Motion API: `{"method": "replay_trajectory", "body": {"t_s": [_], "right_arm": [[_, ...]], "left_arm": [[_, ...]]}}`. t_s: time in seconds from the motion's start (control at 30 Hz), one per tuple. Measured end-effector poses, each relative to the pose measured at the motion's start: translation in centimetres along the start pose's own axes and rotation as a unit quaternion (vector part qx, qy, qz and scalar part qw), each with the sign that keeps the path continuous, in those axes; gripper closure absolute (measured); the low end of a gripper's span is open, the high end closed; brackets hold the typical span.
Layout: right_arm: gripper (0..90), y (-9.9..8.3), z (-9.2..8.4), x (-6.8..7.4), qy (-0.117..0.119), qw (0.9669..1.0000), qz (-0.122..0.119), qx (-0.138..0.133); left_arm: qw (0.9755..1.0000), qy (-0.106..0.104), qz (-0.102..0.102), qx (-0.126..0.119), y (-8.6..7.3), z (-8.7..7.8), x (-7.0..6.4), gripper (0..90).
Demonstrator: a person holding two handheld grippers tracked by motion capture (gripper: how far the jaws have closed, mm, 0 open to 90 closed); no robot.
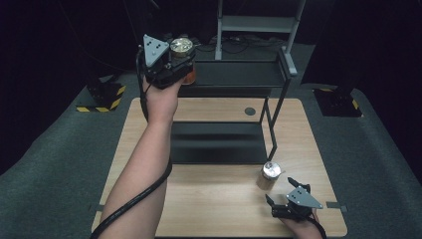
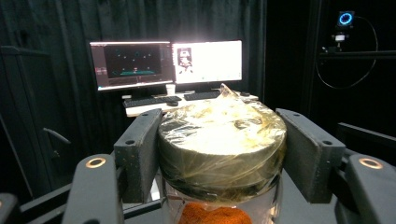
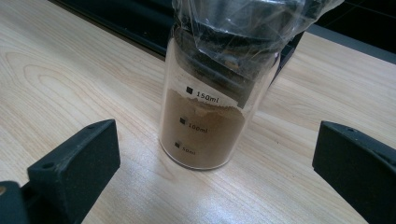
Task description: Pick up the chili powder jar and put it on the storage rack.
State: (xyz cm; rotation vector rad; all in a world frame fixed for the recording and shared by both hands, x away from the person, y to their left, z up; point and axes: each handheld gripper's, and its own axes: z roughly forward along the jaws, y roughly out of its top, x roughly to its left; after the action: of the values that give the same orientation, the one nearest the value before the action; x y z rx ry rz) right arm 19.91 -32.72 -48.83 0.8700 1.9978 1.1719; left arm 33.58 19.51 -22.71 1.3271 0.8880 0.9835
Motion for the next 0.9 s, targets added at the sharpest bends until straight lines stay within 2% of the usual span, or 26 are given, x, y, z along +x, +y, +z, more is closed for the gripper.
{"method": "replay_trajectory", "body": {"t_s": [0.07,0.17,0.43,0.9], "right_arm": [[0.0,0.0,0.0,0.0,0.001,1.0,0.0,-0.001],[0.0,-0.1,0.0,0.0,0.001,1.0,0.0,-0.002],[0.0,-0.1,0.0,-0.1,0.002,1.0,0.0,-0.002],[0.0,0.0,0.0,-0.1,0.004,1.0,0.0,-0.001]], "left_arm": [[1.0,0.001,-0.004,0.0,-0.1,0.3,0.0,34.7],[1.0,0.006,0.005,0.004,-0.2,0.9,-0.2,34.6],[0.9998,0.008,0.011,0.012,-0.7,1.7,-0.2,34.6],[0.9999,0.004,0.004,0.01,-1.2,2.1,0.2,34.5]]}}
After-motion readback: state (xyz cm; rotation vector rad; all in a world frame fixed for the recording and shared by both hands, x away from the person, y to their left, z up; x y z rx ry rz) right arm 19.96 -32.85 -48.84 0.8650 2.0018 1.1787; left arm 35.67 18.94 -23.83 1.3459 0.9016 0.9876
